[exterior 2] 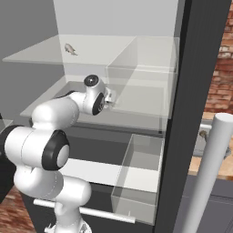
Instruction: Place one garlic and one fish in each tupperware on the nearby counter, to pack two identical lunches.
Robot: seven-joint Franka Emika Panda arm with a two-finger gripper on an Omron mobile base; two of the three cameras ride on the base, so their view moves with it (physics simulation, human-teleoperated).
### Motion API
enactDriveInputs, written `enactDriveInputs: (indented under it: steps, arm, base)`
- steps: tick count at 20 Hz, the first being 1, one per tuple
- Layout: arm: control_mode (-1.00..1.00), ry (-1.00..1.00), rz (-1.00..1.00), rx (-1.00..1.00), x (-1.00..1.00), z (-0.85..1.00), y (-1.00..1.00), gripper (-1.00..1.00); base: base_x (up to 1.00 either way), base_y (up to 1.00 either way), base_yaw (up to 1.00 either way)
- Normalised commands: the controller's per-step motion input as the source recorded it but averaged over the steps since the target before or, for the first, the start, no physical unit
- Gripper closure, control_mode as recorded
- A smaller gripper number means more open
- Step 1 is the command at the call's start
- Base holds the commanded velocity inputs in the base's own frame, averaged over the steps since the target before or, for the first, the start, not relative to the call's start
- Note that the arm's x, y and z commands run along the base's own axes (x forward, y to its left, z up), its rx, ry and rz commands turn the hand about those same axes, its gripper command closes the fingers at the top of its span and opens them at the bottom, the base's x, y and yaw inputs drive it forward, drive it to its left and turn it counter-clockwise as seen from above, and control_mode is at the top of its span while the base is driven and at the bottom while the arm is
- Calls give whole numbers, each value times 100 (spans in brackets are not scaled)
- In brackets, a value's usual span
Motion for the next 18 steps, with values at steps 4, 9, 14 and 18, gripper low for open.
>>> enactDriveInputs:
  steps: [4, 9, 14, 18]
  arm:
    - [-100, 4, -1, 0, 1, -40, 3, 100]
    - [-100, -1, 0, 0, 7, -12, 0, 100]
    - [-100, -3, 0, 0, -44, -6, -2, 100]
    - [-100, -13, 3, 0, -100, 38, -9, 100]
  base:
    - [0, 0, 0]
    - [0, 0, 0]
    - [0, 0, 0]
    - [0, 0, 0]
